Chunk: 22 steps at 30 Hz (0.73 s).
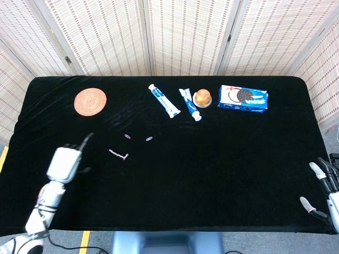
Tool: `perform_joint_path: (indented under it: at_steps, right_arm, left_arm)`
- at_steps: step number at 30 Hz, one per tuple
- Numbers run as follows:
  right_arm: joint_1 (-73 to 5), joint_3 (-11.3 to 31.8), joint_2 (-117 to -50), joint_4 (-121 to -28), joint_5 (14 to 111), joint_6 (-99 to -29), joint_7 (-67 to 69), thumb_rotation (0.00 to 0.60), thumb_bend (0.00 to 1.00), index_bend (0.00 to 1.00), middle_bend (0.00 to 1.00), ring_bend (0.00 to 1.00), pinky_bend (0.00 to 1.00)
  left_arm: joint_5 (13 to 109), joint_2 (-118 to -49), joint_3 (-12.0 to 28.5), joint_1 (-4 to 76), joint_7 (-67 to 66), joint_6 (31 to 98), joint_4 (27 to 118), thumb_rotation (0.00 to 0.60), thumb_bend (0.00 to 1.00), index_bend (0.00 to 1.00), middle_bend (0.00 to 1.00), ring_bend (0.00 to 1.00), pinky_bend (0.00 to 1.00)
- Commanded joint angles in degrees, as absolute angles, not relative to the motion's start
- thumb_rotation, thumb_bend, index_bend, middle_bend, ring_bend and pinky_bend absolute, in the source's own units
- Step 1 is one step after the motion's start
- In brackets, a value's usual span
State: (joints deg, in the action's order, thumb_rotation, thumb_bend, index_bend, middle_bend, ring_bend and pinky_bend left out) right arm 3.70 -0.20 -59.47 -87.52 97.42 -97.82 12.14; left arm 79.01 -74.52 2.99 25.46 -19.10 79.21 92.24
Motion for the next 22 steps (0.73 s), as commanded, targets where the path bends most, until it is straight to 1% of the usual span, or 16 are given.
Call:
perform_joint_path:
  at_steps: [1, 3, 4, 6, 8, 9, 14, 17, 22]
  right_arm:
    - [2.27, -0.56, -59.12, -88.68, 96.78, -94.44, 10.72, 0.600, 0.28, 0.00, 0.00, 0.00, 0.00]
    - [1.81, -0.55, -59.42, -89.31, 96.57, -93.38, 9.07, 0.600, 0.28, 0.00, 0.00, 0.00, 0.00]
    - [1.70, -0.55, -59.60, -89.56, 96.46, -93.03, 8.21, 0.600, 0.28, 0.00, 0.00, 0.00, 0.00]
    - [1.47, -0.68, -59.97, -90.09, 96.40, -92.27, 6.58, 0.600, 0.28, 0.00, 0.00, 0.00, 0.00]
    - [1.26, -1.10, -60.32, -90.63, 96.99, -91.65, 4.81, 0.600, 0.28, 0.00, 0.00, 0.00, 0.00]
    - [1.25, -1.39, -60.58, -90.83, 97.50, -91.54, 3.75, 0.600, 0.28, 0.00, 0.00, 0.00, 0.00]
    - [1.05, -2.26, -61.17, -91.22, 98.49, -90.66, 1.63, 0.600, 0.28, 0.00, 0.00, 0.00, 0.00]
    - [0.99, -2.68, -61.22, -91.32, 98.90, -90.38, 1.30, 0.600, 0.28, 0.00, 0.00, 0.00, 0.00]
    - [1.36, -3.56, -61.18, -90.74, 101.10, -91.89, 1.57, 0.600, 0.28, 0.00, 0.00, 0.00, 0.00]
  left_arm:
    - [81.60, -69.23, -1.43, 16.34, -12.55, 88.37, 93.36, 0.600, 0.13, 0.10, 0.18, 0.12, 0.14]
    - [82.35, -69.07, -2.28, 12.23, -9.46, 93.42, 91.48, 0.600, 0.13, 0.09, 0.13, 0.07, 0.07]
    - [82.17, -69.31, -2.41, 10.68, -8.92, 95.18, 90.55, 0.600, 0.13, 0.08, 0.12, 0.05, 0.06]
    - [80.84, -69.59, -2.59, 8.30, -8.88, 96.75, 89.63, 0.600, 0.13, 0.07, 0.09, 0.02, 0.02]
    - [79.24, -67.19, -3.40, 7.64, -8.77, 94.13, 91.73, 0.600, 0.12, 0.06, 0.08, 0.02, 0.00]
    - [78.52, -66.17, -2.90, 7.59, -7.26, 93.30, 92.91, 0.600, 0.12, 0.06, 0.08, 0.02, 0.00]
    - [79.14, -64.43, -3.02, 7.61, -6.93, 90.53, 94.20, 0.600, 0.13, 0.05, 0.07, 0.01, 0.00]
    - [79.94, -64.15, -2.92, 7.19, -7.46, 90.44, 94.78, 0.600, 0.13, 0.05, 0.07, 0.01, 0.00]
    - [81.67, -64.28, -2.76, 6.04, -7.92, 91.41, 95.28, 0.600, 0.13, 0.05, 0.07, 0.02, 0.00]
